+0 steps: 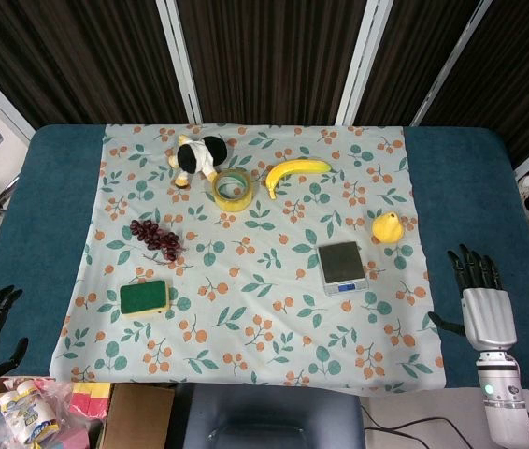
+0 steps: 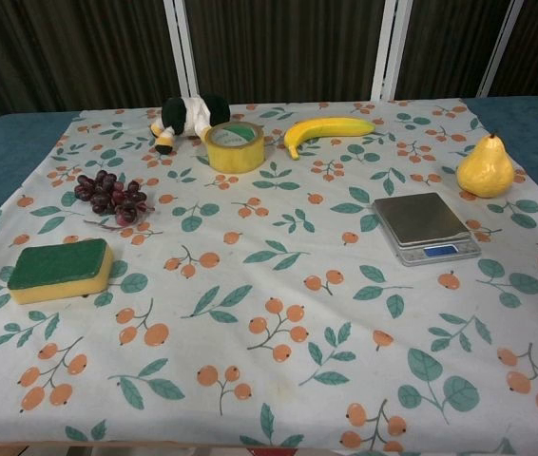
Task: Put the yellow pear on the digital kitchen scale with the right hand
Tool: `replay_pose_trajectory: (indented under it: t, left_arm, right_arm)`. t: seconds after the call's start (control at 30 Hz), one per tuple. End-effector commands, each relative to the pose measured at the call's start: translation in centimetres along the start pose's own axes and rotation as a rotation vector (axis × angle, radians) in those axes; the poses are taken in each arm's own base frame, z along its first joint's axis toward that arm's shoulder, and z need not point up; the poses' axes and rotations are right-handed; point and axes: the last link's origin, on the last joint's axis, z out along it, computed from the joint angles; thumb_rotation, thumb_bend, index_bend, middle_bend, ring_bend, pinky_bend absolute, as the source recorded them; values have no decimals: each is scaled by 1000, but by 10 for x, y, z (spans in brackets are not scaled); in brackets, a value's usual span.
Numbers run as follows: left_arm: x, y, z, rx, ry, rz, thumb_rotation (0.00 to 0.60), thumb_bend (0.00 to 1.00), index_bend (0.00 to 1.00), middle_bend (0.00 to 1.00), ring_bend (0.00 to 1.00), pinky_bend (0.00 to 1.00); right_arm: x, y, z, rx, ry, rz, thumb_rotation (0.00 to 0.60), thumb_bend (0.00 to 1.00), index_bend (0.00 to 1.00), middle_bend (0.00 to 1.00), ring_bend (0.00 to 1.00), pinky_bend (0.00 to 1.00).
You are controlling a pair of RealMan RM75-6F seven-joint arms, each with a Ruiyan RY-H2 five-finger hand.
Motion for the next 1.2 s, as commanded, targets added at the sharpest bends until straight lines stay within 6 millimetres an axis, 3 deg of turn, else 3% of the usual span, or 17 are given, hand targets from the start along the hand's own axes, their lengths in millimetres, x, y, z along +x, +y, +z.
replay_pose_trajectory:
  t: [0.03, 0.33, 0.77, 1.2]
  left_arm:
    - [0, 0, 0, 1, 0, -2, 600, 387, 125, 94, 78, 339]
    - [1, -2, 0, 8, -2, -10, 600, 386, 124, 95, 78, 339]
    - [3, -1, -3, -13, 18, -19, 600, 386, 125, 96, 79, 339]
    - [4, -2, -2, -31, 10, -33, 600, 386, 125, 96, 78, 339]
  right_arm:
    - [0, 0, 1, -1, -1, 2, 600, 138, 0, 16, 0, 124]
    - [2, 3, 19, -12, -15, 78, 600, 138, 0, 16, 0, 124]
    - [-11, -5, 107, 48, -79, 285, 600, 138, 0, 15, 0, 124]
    - [-40, -28, 164, 8, -158, 267, 600, 138, 17, 20, 0, 127]
